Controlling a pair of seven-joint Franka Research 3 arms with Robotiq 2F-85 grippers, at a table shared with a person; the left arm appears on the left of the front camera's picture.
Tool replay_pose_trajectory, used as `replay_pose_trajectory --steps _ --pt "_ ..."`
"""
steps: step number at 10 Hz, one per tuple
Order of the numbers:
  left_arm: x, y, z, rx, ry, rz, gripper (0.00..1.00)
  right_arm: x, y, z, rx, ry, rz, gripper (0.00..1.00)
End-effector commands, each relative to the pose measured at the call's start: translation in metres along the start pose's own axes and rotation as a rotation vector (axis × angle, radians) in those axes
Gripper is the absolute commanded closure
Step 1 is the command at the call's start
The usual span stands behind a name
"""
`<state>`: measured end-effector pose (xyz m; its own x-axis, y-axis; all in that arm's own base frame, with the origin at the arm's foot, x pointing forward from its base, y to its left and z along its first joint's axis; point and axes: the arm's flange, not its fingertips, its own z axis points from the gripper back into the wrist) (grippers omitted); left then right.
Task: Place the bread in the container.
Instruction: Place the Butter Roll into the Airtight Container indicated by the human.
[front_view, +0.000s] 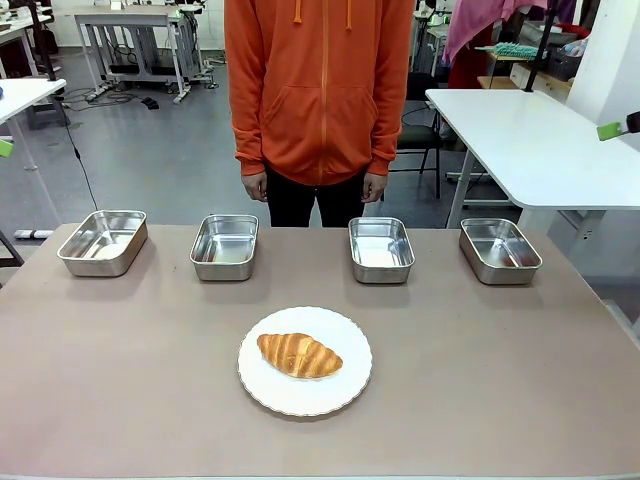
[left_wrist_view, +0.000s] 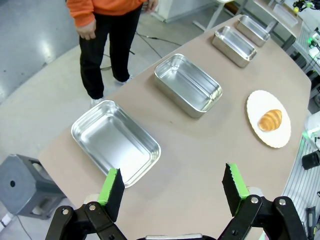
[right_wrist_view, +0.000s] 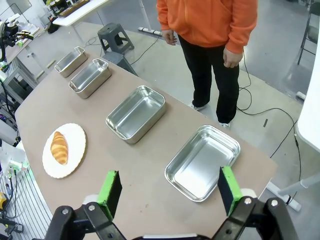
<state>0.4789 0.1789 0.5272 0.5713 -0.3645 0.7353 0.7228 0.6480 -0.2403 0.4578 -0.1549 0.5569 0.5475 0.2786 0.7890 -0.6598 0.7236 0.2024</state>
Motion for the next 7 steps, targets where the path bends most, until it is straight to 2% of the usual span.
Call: replay_pose_trajectory --steps 1,7 --pt "0.0008 -0.0001 0.0019 0.002 -0.003 -0.004 0.0 0.0015 0.0006 -0.0007 -0.003 -0.004 0.003 0.0" --pt "0.0008 -0.0001 0.0019 0.002 -0.003 -0.004 0.0 0.0015 0.0006 -0.0007 -0.003 -0.004 0.003 0.0"
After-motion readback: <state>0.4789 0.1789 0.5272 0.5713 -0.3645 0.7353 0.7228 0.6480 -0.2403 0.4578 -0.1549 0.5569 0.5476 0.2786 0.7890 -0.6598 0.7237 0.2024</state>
